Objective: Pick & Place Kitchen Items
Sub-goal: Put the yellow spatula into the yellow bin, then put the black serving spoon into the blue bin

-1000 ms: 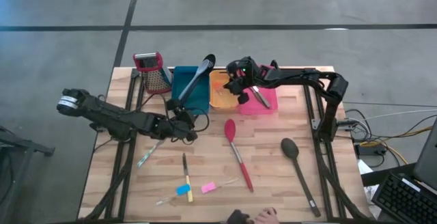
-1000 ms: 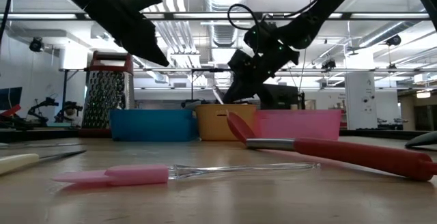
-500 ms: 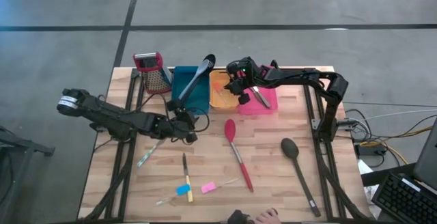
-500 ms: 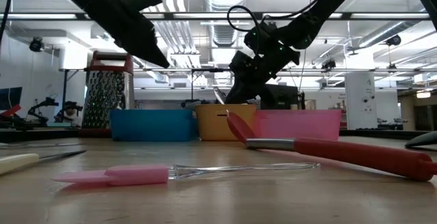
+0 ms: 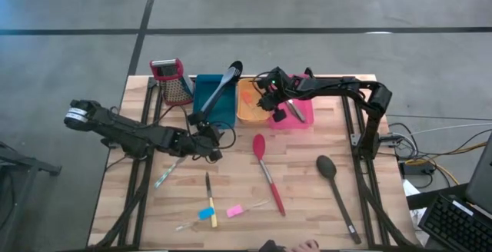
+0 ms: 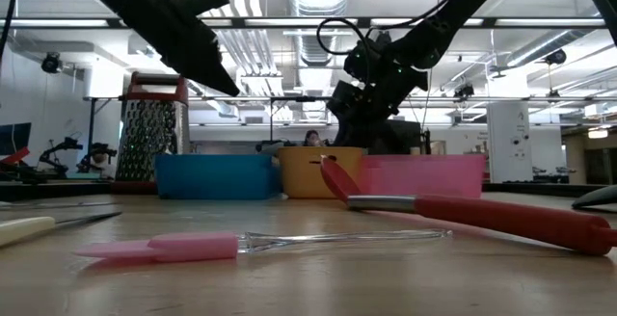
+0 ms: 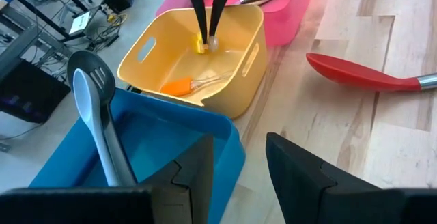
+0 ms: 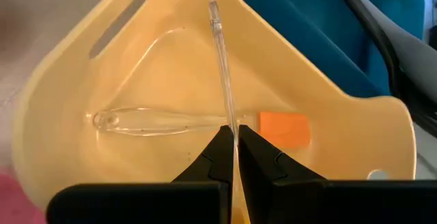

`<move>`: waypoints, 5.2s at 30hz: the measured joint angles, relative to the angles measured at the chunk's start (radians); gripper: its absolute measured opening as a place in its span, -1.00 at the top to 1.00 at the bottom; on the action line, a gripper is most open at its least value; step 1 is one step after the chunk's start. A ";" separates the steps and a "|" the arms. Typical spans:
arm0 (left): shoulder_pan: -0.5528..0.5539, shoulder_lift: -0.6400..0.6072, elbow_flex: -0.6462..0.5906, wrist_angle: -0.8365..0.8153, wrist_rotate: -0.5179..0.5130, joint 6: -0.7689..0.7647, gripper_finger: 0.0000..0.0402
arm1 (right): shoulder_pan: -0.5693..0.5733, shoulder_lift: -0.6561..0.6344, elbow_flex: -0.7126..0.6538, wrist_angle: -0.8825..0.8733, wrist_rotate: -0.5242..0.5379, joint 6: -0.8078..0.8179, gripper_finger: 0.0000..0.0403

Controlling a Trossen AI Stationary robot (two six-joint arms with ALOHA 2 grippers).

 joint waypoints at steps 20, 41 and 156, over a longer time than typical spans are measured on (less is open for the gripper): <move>0.000 0.000 0.000 -0.015 0.003 -0.004 0.31 | 0.091 -0.008 0.029 0.001 0.229 0.057 0.28; 0.000 0.000 -0.001 -0.035 0.036 -0.007 0.31 | 0.257 -0.064 0.464 -0.722 0.379 0.604 0.03; 0.000 0.000 -0.101 -0.012 0.094 -0.078 0.31 | 1.364 -0.452 -0.260 -0.680 1.199 2.433 0.74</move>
